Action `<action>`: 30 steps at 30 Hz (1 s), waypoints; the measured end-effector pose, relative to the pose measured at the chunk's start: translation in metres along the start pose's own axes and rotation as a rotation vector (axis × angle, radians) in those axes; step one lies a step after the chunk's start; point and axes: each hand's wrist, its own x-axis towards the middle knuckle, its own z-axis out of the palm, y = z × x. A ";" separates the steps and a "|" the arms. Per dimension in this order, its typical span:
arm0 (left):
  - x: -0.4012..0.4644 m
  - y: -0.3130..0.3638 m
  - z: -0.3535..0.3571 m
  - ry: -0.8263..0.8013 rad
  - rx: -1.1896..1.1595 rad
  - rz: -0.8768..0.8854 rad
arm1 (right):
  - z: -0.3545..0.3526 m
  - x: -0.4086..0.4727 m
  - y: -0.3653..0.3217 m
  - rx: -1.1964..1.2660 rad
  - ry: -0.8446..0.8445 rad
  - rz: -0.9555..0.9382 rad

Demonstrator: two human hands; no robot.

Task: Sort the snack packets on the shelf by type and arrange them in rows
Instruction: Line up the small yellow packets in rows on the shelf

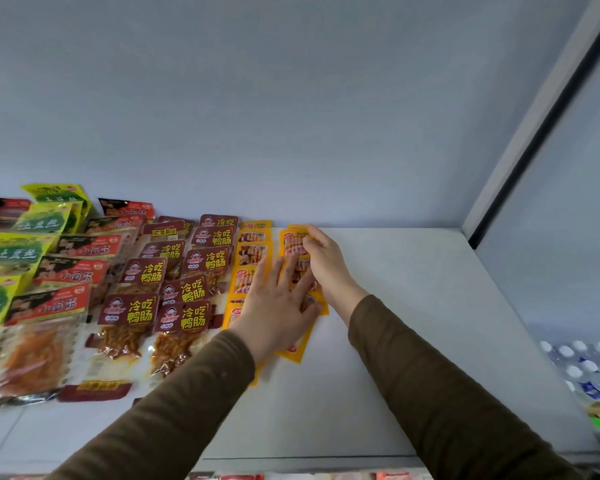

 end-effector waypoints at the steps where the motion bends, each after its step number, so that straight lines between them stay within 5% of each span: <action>1: -0.004 -0.001 0.002 -0.001 -0.016 0.002 | -0.001 0.000 0.000 0.024 -0.001 0.018; 8: -0.005 -0.014 0.000 0.081 -0.175 -0.034 | -0.013 0.006 0.000 0.115 0.155 0.051; 21: 0.011 -0.032 -0.002 0.057 -0.257 0.035 | -0.015 0.009 -0.006 0.057 0.076 0.108; 30: 0.027 -0.043 -0.012 0.020 -0.251 0.032 | -0.021 0.020 -0.012 -0.389 0.065 0.086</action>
